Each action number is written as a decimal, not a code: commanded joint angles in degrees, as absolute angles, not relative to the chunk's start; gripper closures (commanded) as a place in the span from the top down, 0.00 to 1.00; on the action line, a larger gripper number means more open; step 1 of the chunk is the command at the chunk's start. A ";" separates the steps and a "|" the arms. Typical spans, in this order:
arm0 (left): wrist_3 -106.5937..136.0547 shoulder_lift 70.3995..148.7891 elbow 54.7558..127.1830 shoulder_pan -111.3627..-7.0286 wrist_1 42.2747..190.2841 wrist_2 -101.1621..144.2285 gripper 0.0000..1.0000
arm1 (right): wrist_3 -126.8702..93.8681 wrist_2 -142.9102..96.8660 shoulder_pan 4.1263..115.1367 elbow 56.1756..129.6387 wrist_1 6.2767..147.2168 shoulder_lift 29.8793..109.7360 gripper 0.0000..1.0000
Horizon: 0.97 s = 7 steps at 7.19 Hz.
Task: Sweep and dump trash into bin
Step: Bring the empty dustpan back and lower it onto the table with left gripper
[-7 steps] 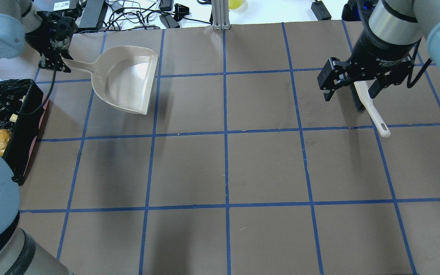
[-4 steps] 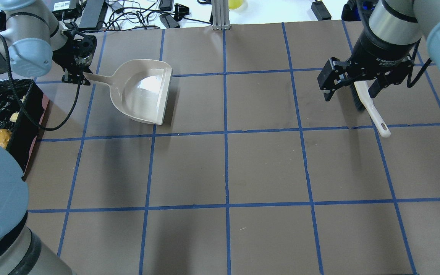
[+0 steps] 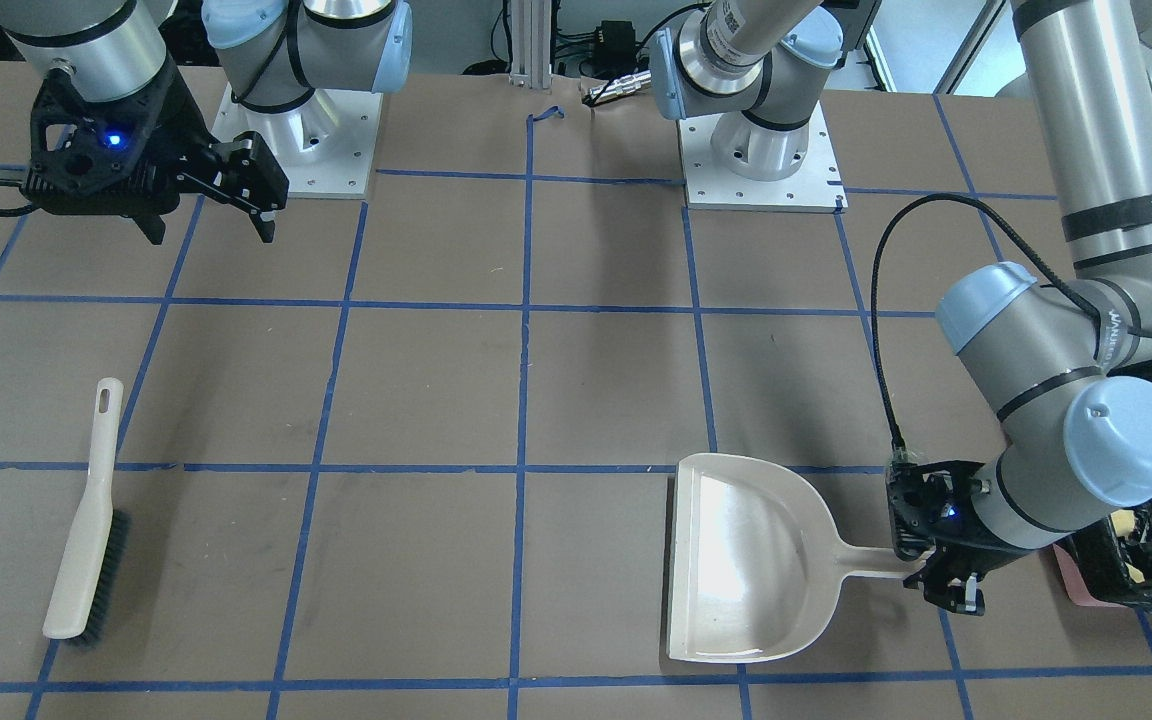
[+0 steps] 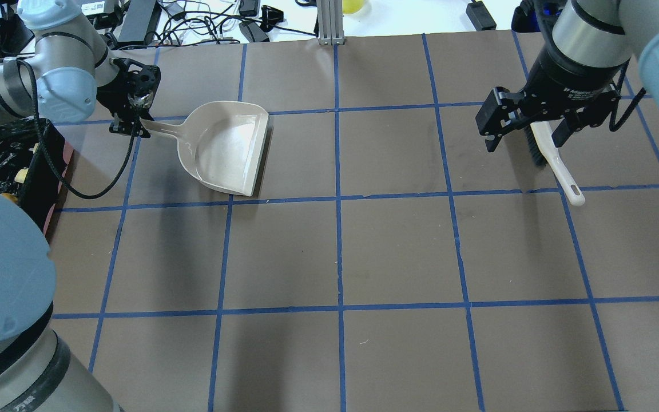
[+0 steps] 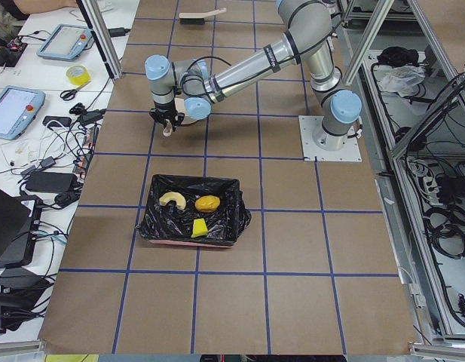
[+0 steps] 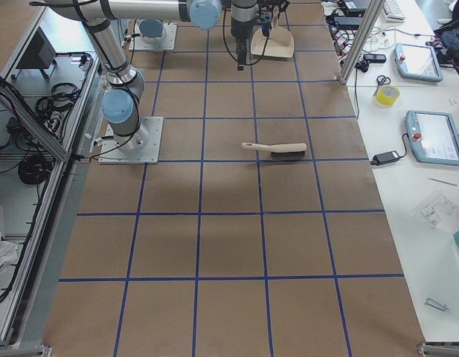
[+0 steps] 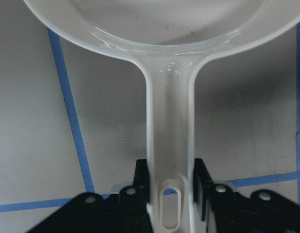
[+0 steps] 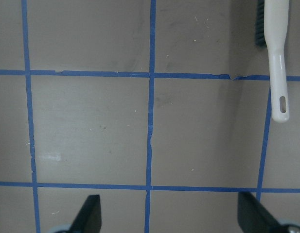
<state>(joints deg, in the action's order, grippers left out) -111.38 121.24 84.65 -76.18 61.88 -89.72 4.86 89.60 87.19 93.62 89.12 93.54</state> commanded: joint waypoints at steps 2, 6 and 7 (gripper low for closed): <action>-111.18 122.86 84.46 -76.20 60.13 -89.56 0.13 | 4.83 89.64 87.19 94.57 89.21 93.78 1.00; -110.13 122.96 83.67 -76.38 59.94 -89.56 0.72 | 4.92 89.74 87.01 94.92 89.12 94.31 1.00; -108.21 122.52 83.76 -76.55 60.12 -89.56 0.72 | 4.92 89.65 87.10 94.92 89.12 94.57 1.00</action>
